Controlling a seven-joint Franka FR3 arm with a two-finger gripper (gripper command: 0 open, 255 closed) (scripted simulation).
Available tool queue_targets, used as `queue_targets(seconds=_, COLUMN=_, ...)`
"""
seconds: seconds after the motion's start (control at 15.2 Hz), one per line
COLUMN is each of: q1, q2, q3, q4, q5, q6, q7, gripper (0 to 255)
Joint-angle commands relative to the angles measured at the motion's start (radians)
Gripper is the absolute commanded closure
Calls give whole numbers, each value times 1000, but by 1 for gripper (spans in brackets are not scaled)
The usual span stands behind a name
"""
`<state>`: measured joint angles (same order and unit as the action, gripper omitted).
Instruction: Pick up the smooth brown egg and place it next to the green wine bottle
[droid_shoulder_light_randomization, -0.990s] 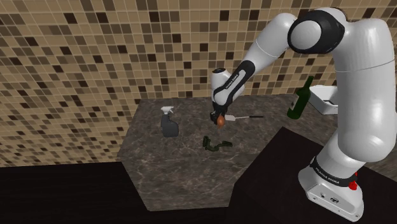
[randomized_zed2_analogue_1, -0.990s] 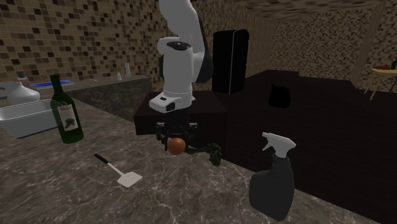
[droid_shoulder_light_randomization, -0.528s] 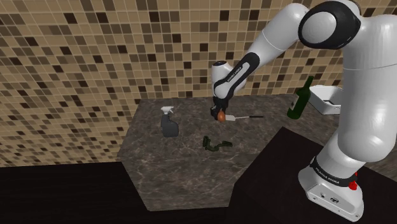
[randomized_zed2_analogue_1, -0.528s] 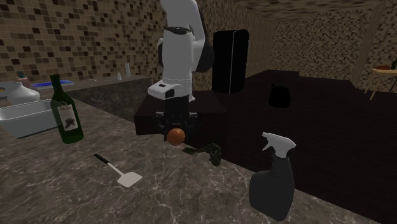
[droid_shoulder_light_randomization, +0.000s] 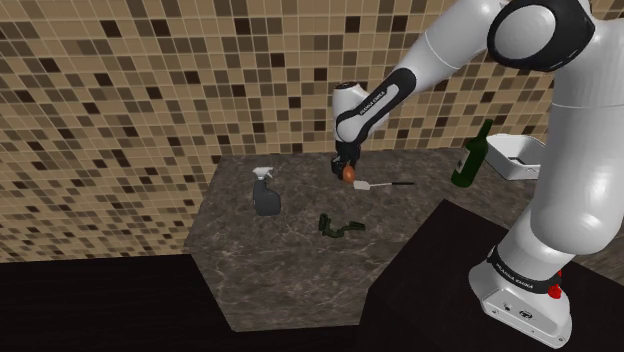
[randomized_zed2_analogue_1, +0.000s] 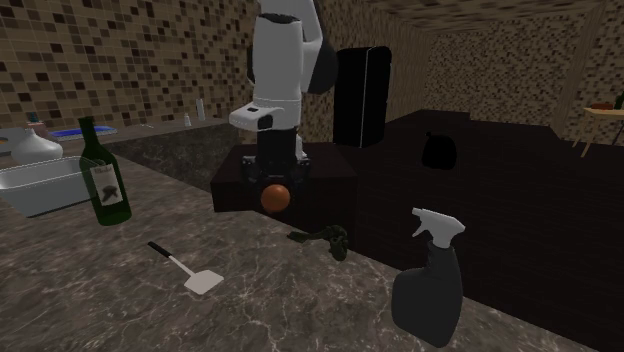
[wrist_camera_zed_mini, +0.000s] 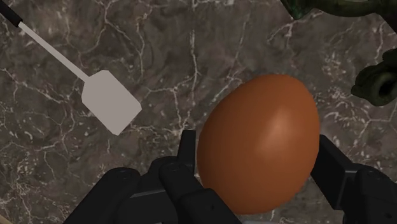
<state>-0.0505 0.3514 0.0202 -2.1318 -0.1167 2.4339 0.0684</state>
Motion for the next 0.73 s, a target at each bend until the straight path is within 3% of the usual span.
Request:
queue_targets(seconds=0.0, q1=0, q2=-20, q3=2, q4=1, q5=3, q6=-21, q7=-2, gripper=255)
queue_targets(seconds=0.66, q1=-2, q2=-114, q3=7, q4=22, q5=16, q6=-136, q7=-17, gripper=255)
